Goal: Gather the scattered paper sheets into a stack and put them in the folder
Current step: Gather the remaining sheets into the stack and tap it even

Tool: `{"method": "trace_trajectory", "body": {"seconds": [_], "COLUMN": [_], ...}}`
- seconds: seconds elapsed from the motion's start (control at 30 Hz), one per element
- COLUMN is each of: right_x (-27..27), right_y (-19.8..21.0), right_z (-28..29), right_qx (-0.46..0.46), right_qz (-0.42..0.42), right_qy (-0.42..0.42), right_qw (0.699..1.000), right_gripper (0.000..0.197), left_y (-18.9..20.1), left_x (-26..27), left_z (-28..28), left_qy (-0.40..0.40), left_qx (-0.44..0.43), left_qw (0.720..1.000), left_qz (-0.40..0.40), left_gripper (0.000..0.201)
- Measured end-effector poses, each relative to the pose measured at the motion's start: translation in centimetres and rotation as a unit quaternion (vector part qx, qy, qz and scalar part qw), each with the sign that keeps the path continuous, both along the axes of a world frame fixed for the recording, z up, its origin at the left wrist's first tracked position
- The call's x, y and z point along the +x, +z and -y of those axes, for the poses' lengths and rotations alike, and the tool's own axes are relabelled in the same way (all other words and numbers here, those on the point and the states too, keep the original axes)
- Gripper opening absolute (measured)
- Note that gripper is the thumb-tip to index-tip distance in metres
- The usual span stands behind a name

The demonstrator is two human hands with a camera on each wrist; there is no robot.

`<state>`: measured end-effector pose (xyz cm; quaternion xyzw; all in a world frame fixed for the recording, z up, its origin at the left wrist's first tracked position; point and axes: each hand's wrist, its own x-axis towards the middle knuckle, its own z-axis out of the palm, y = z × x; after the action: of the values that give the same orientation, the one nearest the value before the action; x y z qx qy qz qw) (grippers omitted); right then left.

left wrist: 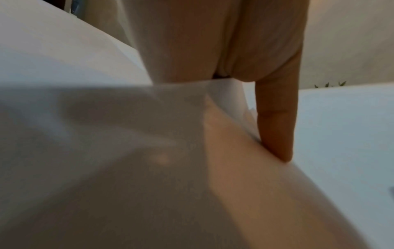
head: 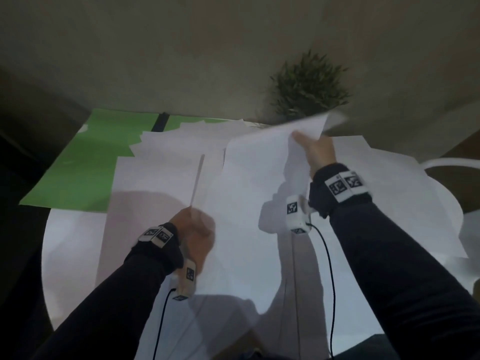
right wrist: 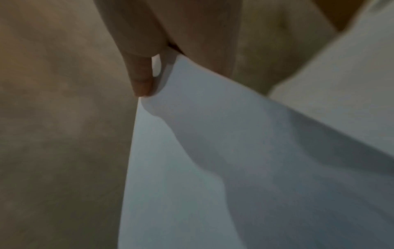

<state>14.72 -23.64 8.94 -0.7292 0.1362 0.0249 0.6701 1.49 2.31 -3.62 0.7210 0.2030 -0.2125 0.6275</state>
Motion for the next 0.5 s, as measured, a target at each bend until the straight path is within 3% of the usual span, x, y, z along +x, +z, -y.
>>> {"method": "trace_trajectory", "body": {"seconds": [0.1,0.17,0.2,0.27,0.33,0.4,0.43,0.5], "right_x": [0.1,-0.5,-0.8,-1.5,-2.2,-3.4,-4.0,-5.2], "right_y": [5.3,7.9,8.4,8.1,5.9,2.7,0.8,-3.1], "right_z": [-0.7,-0.8,-0.7,-0.7,-0.9,-0.9,-0.7,-0.1], "right_qx": [0.127,0.282,0.337,0.338,0.225,0.039,-0.09,-0.304], "right_qz": [0.107,0.139,0.134,0.087,-0.004,-0.097,-0.14,-0.181], "right_qy": [0.032,0.066,0.073,0.08,0.091,0.142,0.19,0.26], "right_qw": [0.986,0.947,0.929,0.933,0.97,0.984,0.968,0.898], "right_gripper": [0.019,0.024,0.029,0.027,0.012,0.015,0.016,0.018], "left_y": [-0.6,-0.9,-1.0,-1.1,-1.4,-1.2,-1.2,-1.0], "left_x": [0.2,0.5,0.7,1.0,1.4,1.5,1.5,1.4], "left_z": [-0.4,-0.7,-0.9,-1.2,-1.5,-1.4,-1.4,-1.2], "left_qy": [0.024,0.055,0.072,0.093,0.099,0.098,0.103,0.115], "left_qx": [-0.011,-0.016,-0.019,-0.02,-0.007,0.013,0.004,-0.044], "left_qw": [1.0,0.998,0.997,0.995,0.995,0.995,0.995,0.992], "left_qz": [0.0,-0.005,-0.008,-0.008,-0.009,-0.017,-0.016,-0.01], "left_gripper": [0.016,0.021,0.022,0.023,0.026,0.023,0.022,0.019]}}
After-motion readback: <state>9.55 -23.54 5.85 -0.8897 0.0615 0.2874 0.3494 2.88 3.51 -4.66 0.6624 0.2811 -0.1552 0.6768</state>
